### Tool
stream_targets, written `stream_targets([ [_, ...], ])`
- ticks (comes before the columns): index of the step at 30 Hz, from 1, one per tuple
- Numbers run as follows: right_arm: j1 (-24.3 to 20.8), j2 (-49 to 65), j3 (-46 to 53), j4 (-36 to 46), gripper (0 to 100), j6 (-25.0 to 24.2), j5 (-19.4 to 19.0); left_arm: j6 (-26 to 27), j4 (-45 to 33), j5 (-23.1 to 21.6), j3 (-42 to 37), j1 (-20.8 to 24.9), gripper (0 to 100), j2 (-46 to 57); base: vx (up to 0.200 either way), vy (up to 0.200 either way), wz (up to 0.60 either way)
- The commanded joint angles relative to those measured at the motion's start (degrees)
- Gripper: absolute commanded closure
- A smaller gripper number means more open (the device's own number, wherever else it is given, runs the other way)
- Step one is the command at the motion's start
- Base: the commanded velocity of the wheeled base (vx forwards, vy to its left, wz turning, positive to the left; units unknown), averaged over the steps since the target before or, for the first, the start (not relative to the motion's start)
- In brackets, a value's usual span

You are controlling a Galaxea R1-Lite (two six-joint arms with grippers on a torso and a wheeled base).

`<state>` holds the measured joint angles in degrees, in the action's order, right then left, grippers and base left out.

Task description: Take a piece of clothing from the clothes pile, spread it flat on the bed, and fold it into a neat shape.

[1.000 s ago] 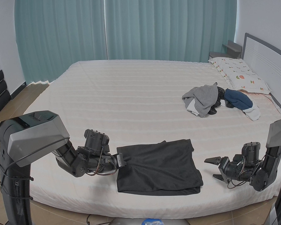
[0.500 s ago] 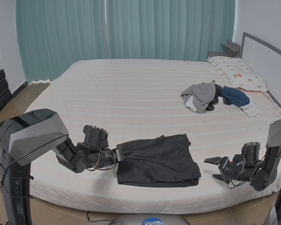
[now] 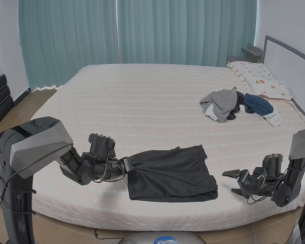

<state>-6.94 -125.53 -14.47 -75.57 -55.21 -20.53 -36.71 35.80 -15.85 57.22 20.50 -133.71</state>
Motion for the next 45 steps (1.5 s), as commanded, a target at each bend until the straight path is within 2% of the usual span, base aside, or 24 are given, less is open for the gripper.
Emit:
stream_targets([
  [1, 0.08, -0.16, -0.03, -0.02, 0, 0.02, -0.04, -0.03, 0.06, 0.03, -0.27, -0.03, 100, 0.2, 0.0, 0.2, 0.0],
  [19, -0.45, 0.11, 0.14, -0.02, 0, -0.07, 0.14, -0.03, -0.03, 0.38, -0.27, -0.73, 100, -0.24, 0.0, 0.2, 0.0],
  [26, -0.62, 1.25, 0.32, -3.62, 0, -6.14, 0.31, -0.03, -0.03, 0.38, -0.45, -1.17, 100, -0.33, 0.0, 0.2, 0.0],
  [39, -0.89, 0.9, 0.67, -4.5, 0, -6.31, 0.31, -0.03, -1.61, 0.47, -0.53, -0.73, 100, 0.02, 0.0, 0.2, 0.0],
  [45, -0.89, 0.81, 0.67, -4.5, 0, -6.31, 0.31, -0.12, -2.58, 0.55, -0.53, -0.47, 100, 0.11, 0.0, 0.0, 0.0],
])
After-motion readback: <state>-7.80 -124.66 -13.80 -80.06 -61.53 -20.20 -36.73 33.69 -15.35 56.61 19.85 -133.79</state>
